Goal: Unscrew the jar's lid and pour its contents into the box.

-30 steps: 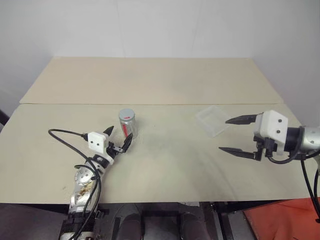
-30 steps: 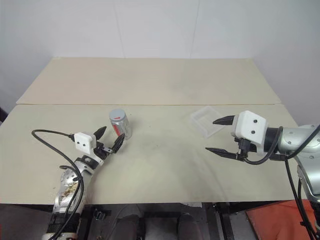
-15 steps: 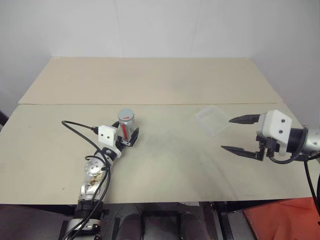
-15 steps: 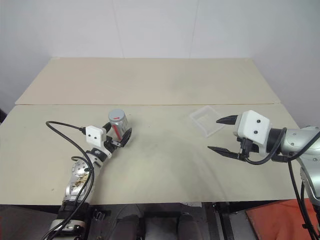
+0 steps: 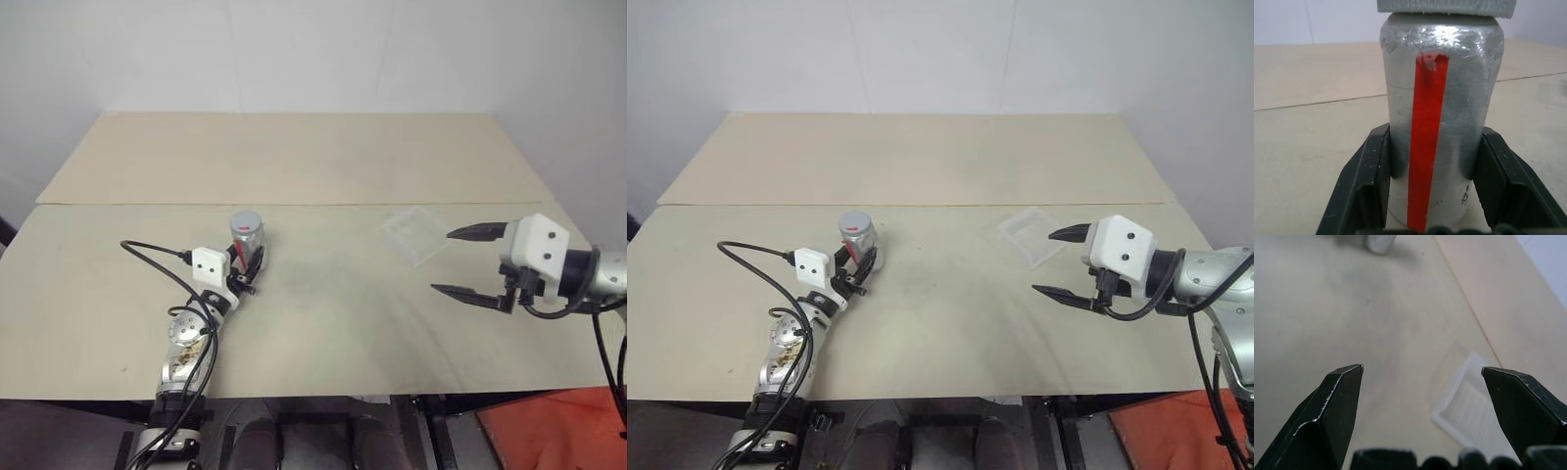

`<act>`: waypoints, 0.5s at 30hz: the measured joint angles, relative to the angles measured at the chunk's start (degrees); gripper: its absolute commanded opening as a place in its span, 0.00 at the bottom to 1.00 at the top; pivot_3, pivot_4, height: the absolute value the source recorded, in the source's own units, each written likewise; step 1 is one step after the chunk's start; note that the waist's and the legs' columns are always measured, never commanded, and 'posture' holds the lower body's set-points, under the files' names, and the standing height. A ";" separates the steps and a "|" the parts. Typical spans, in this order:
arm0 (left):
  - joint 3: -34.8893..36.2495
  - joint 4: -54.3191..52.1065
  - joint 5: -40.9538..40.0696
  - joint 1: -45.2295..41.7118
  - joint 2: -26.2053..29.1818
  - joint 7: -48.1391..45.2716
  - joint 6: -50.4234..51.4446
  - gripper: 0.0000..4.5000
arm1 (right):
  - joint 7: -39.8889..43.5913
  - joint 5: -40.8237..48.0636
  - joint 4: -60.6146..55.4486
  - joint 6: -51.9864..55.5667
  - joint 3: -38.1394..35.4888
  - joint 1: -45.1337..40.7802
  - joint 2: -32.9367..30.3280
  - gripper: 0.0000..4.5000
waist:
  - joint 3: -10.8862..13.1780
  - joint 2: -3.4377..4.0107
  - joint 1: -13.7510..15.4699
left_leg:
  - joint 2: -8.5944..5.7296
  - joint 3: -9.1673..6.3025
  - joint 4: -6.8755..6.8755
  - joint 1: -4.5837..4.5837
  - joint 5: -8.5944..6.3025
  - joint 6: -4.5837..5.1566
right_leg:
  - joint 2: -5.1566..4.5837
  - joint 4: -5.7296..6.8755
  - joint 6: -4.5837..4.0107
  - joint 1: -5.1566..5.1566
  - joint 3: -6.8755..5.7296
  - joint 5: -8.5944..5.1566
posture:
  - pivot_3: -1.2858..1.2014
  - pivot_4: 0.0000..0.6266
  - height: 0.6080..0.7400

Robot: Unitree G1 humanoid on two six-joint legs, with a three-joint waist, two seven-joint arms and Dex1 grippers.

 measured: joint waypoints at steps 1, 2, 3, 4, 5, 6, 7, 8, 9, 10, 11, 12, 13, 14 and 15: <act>0.00 0.01 0.00 -0.02 0.00 -0.04 0.00 0.45 | -0.73 0.09 -0.15 0.85 0.69 -0.42 0.86 1.00 | 0.00 0.00 0.01 | 0.00 0.00 0.00 0.00 0.00 0.00 | 0.00 0.00 0.00 0.00 0.00 0.00 | 0.52 0.24 1.00; 0.07 -0.01 -0.02 -0.02 0.05 -0.10 0.00 0.45 | -1.84 0.20 -0.23 2.01 1.61 -1.22 2.10 1.00 | 0.00 0.00 0.00 | 0.00 -0.01 0.00 -0.01 0.00 0.00 | 0.00 -0.01 0.00 0.00 0.00 0.00 | 0.52 0.24 1.00; 0.17 -0.06 -0.05 -0.05 0.18 -0.14 0.01 0.45 | -3.65 0.72 -0.55 3.40 2.45 -2.49 4.39 1.00 | 0.00 0.00 -0.10 | 0.00 -0.01 0.01 -0.02 0.00 0.00 | 0.00 -0.01 0.00 -0.02 0.00 0.00 | 0.52 0.24 1.00; 0.28 -0.21 -0.07 0.03 0.39 -0.21 0.08 0.45 | -6.41 1.52 -1.34 4.96 3.47 -4.18 8.16 1.00 | -0.01 -0.02 -0.40 | 0.03 -0.03 -0.01 -0.01 0.00 0.00 | 0.03 0.00 0.00 -0.03 0.02 0.01 | 0.52 0.24 1.00; 0.14 -0.39 -0.08 -0.04 0.43 -0.43 0.15 0.45 | -9.78 2.35 -2.82 6.42 5.07 -5.70 13.21 1.00 | -0.02 -0.03 -0.66 | 0.05 -0.09 -0.05 -0.01 0.00 0.00 | 0.06 0.02 0.00 -0.07 0.07 0.01 | 0.52 0.24 1.00; -0.23 -0.97 -0.07 0.05 0.36 -0.81 0.15 0.45 | -12.03 3.24 -4.04 7.87 7.08 -6.45 16.26 1.00 | -0.01 -0.02 -0.63 | 0.02 -0.13 -0.08 -0.04 0.00 -0.01 | 0.05 0.05 0.00 -0.12 0.07 0.01 | 0.52 0.24 1.00; -0.60 -1.60 -0.04 0.19 0.53 -1.37 0.14 0.45 | -14.42 4.21 -4.94 9.60 8.55 -6.99 19.52 1.00 | -0.01 -0.02 -0.55 | 0.04 -0.14 -0.08 -0.07 0.01 -0.01 | 0.07 0.04 0.00 -0.14 0.05 0.01 | 0.52 0.24 1.00; -1.08 -2.08 0.02 0.34 0.82 -1.82 0.14 0.45 | -16.34 4.66 -5.70 11.02 9.99 -7.46 21.98 1.00 | -0.01 -0.02 -0.49 | 0.03 -0.14 -0.08 -0.10 0.01 -0.01 | 0.05 0.04 0.00 -0.18 0.04 0.01 | 0.52 0.24 1.00; -1.56 -2.82 0.21 0.76 1.45 -2.45 0.14 0.45 | -18.20 4.77 -6.06 12.35 11.25 -8.09 24.18 1.00 | -0.02 -0.02 -0.47 | 0.02 -0.16 -0.07 -0.15 0.01 -0.01 | 0.02 0.04 -0.01 -0.22 0.04 0.01 | 0.52 0.24 1.00; -2.35 -3.54 0.66 1.28 2.51 -3.32 0.14 0.45 | -20.17 4.75 -6.22 13.50 12.41 -8.76 26.39 1.00 | -0.02 -0.02 -0.42 | 0.01 -0.17 -0.07 -0.17 0.00 -0.01 | 0.00 0.02 -0.01 -0.23 0.04 0.01 | 0.52 0.24 1.00; -3.11 -4.14 1.29 1.87 3.40 -4.00 0.11 0.45 | -21.95 4.67 -6.31 14.49 13.56 -9.36 28.13 1.00 | -0.02 -0.02 -0.36 | -0.02 -0.18 -0.08 -0.18 0.00 -0.01 | -0.04 0.01 -0.01 -0.23 0.04 0.01 | 0.52 0.24 1.00; -3.62 -4.52 1.84 2.28 3.84 -4.38 0.11 0.45 | -23.42 4.67 -6.32 15.25 14.19 -9.81 29.95 1.00 | -0.02 -0.01 -0.29 | -0.02 -0.20 -0.08 -0.19 0.00 -0.01 | -0.04 -0.01 -0.01 -0.23 0.04 0.01 | 0.52 0.24 1.00; -4.13 -5.07 2.21 2.55 4.05 -4.80 0.09 0.45 | -25.08 4.67 -6.32 16.00 14.97 -10.46 32.11 1.00 | -0.02 -0.02 -0.25 | -0.02 -0.22 -0.07 -0.23 0.00 -0.01 | -0.04 -0.01 -0.01 -0.26 0.03 0.02 | 0.52 0.24 1.00; -4.62 -5.74 2.25 2.63 4.15 -5.45 0.10 0.45 | -26.20 4.70 -6.35 16.58 15.91 -11.13 33.67 1.00 | -0.02 -0.01 -0.17 | -0.02 -0.25 -0.07 -0.26 0.00 -0.01 | -0.05 0.00 -0.01 -0.31 0.03 0.02 | 0.52 0.24 1.00; -5.50 -6.69 2.25 2.65 4.09 -6.16 0.10 0.45 | -27.05 4.70 -6.48 17.06 16.69 -11.58 34.92 1.00 | -0.02 -0.02 -0.07 | -0.02 -0.28 -0.07 -0.30 0.00 -0.01 | -0.05 0.00 -0.01 -0.32 0.00 0.02 | 0.52 0.24 1.00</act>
